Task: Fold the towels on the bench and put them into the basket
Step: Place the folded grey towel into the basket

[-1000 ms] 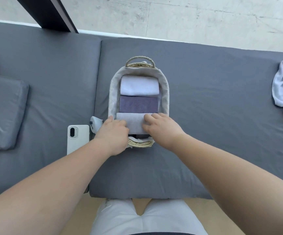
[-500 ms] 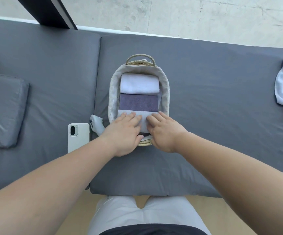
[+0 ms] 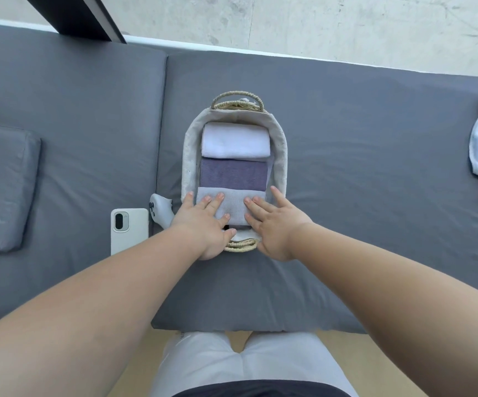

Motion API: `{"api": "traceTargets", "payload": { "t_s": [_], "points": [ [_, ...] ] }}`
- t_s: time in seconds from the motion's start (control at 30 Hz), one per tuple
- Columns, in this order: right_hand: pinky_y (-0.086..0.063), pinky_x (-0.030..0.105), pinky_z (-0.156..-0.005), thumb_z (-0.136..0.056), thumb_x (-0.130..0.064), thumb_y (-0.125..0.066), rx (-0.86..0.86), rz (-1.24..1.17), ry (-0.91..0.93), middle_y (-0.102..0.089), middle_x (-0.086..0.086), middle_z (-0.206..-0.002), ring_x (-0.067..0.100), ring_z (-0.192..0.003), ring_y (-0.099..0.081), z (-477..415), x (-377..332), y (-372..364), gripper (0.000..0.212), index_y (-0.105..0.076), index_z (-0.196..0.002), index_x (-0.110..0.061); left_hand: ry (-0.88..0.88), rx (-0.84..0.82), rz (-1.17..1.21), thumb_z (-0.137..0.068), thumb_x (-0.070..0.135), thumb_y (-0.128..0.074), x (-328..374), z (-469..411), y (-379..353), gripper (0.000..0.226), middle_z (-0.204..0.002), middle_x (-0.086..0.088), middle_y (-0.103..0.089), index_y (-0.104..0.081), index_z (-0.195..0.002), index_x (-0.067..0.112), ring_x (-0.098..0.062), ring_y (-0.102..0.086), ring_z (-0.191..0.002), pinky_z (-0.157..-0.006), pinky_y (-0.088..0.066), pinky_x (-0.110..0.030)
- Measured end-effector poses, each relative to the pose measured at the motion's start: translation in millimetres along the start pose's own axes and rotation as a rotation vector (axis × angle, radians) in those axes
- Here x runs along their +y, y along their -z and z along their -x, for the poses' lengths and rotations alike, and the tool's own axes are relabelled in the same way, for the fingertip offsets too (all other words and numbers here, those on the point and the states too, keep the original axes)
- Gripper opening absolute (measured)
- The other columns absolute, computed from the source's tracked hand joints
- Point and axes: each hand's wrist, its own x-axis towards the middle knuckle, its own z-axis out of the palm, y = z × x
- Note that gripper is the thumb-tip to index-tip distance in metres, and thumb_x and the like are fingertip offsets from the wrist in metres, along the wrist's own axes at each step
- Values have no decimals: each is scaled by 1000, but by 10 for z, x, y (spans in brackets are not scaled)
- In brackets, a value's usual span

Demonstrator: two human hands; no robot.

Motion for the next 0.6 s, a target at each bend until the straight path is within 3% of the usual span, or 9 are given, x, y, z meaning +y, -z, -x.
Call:
{"api": "traceTargets", "payload": {
  "t_s": [0.23, 0.43, 0.53, 0.6],
  "points": [
    [15, 54, -121, -103, -40, -24, -4, -3, 19, 16, 6, -168, 20, -155, 11, 63, 77, 115, 67, 0, -161, -19, 28, -3, 11, -102, 57, -5, 35, 57, 94, 61, -164, -2, 21, -8, -159, 35, -23, 8, -154, -120, 7, -57],
    [8, 55, -123, -104, -43, -27, 108, -69, -25, 10, 2, -169, 23, -156, 9, 530, 141, 53, 67, -2, -162, -20, 26, 227, 188, -104, 54, -17, 198, 469, 86, 57, -168, -4, 2, -27, -155, 32, -26, -1, -154, -123, 0, -52],
    [1, 56, -124, -102, -42, -34, 174, -230, -75, 8, 2, -169, 25, -156, 4, 851, 133, -76, 68, -5, -161, -23, 86, 374, 286, -102, 56, -24, 439, 776, -2, 56, -165, -4, -17, -38, -149, 30, -27, -14, -152, -123, -7, -50],
    [-1, 56, -124, -100, -40, -39, 210, -332, -118, 5, 3, -169, 26, -155, 0, 1082, 132, -201, 68, -10, -161, -26, 171, 473, 339, -97, 62, -22, 635, 977, -58, 59, -149, -2, -44, -51, -137, 28, -27, -34, -142, -118, -21, -50]
  ]
}}
